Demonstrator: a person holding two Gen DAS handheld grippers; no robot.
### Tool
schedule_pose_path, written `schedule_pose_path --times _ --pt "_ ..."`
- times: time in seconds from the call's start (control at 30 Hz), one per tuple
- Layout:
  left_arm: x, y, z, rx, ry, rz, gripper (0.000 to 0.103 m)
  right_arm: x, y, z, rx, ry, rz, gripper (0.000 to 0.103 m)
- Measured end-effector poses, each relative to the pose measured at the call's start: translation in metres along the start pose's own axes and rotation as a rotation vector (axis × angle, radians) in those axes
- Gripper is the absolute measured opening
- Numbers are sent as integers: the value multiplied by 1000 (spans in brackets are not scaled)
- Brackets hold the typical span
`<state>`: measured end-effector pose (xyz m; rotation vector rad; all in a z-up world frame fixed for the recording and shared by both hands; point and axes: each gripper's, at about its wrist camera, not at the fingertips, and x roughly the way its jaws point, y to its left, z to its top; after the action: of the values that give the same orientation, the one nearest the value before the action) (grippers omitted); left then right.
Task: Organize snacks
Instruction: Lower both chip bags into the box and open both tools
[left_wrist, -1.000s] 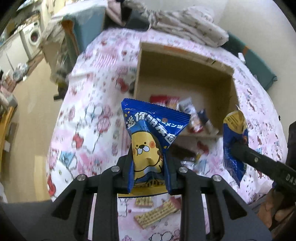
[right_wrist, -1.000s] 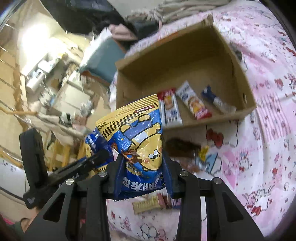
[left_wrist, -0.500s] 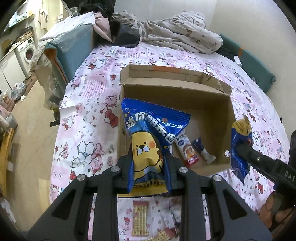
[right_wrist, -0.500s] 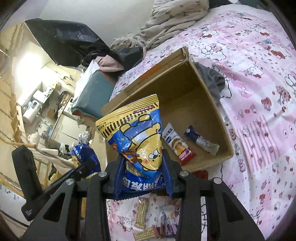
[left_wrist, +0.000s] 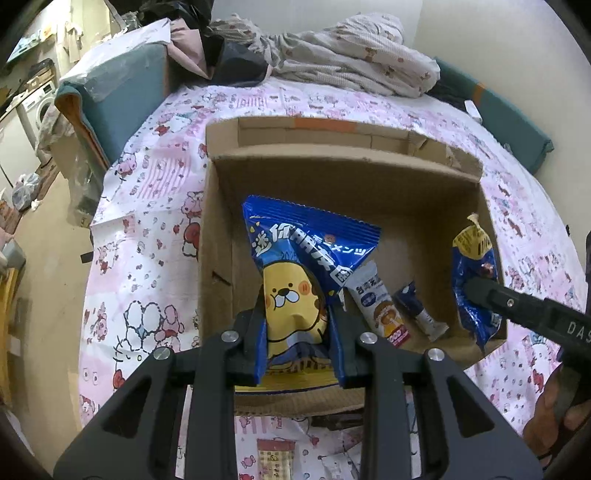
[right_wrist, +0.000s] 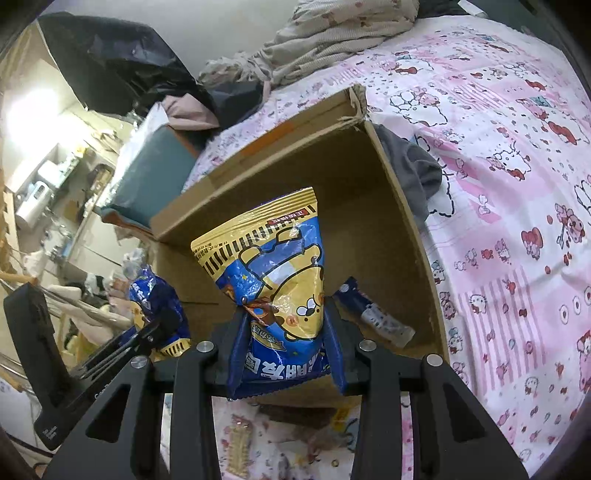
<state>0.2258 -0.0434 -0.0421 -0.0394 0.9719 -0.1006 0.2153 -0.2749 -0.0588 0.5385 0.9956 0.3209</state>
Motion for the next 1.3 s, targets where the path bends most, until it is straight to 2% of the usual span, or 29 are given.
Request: schedule_pose_path --times 0.37,0.97,1.03,1.1,1.13,1.17,1.2,1.3 --pt "14 1 -4 -32 39 -24 25 16 -4 -5 -6 43 -61 39" --pt "13 -2 -3 -22 31 -42 25 15 -3 -4 -18 27 -56 41" --pt "13 -1 -4 -20 36 -47 34 14 -2 -3 -16 16 -48 42" --pt "11 0 -5 -23 28 -52 56 14 -2 -3 -8 21 -13 59" --pt "10 0 -5 -25 20 -48 61 13 -1 -3 -4 18 6 73" --pt "9 0 -5 -27 17 -45 72 12 0 -2 -5 11 14 78" --pt "8 0 -5 -31 17 -46 78 12 1 -2 -12 12 14 78" --pt "8 4 -5 -52 30 -60 78 13 1 -2 -8 16 22 78"
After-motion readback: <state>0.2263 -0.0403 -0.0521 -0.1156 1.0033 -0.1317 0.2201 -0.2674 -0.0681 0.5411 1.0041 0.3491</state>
